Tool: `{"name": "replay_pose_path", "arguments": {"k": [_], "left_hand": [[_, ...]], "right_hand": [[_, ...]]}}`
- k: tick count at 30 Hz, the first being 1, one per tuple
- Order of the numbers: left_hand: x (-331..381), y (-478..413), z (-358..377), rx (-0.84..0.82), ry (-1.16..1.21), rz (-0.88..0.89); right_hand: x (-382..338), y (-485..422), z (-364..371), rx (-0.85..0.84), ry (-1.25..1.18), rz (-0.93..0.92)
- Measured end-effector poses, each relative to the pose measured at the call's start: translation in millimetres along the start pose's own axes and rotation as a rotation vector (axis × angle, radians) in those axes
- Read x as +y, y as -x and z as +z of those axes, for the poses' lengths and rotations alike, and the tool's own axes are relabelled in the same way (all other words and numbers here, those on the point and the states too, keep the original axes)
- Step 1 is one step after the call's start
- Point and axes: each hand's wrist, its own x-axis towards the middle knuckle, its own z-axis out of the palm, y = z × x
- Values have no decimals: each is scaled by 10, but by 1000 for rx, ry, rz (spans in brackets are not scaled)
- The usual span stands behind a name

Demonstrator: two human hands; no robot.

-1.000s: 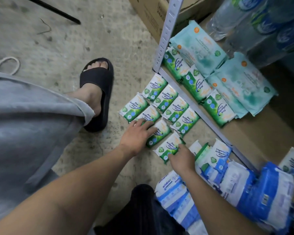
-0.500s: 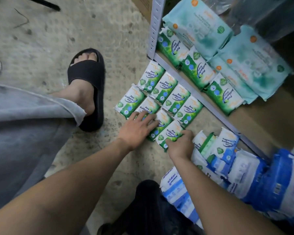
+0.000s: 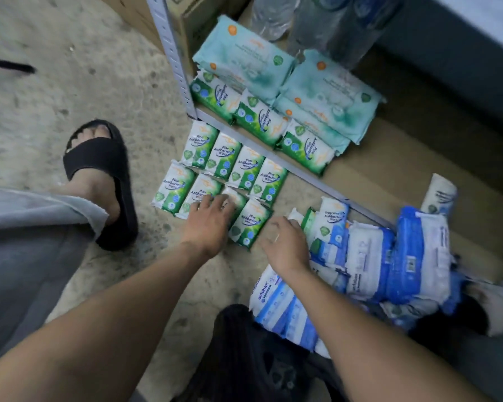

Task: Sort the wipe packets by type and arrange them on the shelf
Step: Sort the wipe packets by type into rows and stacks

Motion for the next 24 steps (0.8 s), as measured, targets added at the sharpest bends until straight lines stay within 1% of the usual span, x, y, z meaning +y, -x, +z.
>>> {"name": "replay_pose_path", "arguments": {"k": [4, 9, 14, 19, 24], "left_hand": [[370, 80, -208, -36, 69, 16], [836, 279, -412, -54, 47, 92], [1205, 524, -458, -74, 24, 139], [1402, 705, -351, -131, 100, 135], [1492, 721, -205, -139, 176, 100]], "right_hand": [[268, 301, -273, 58, -40, 31], [670, 692, -619, 123, -66, 71], [1065, 1010, -857, 189, -121, 144], [1501, 1312, -929, 234, -211, 237], [1974, 1554, -799, 233, -302, 342]]}}
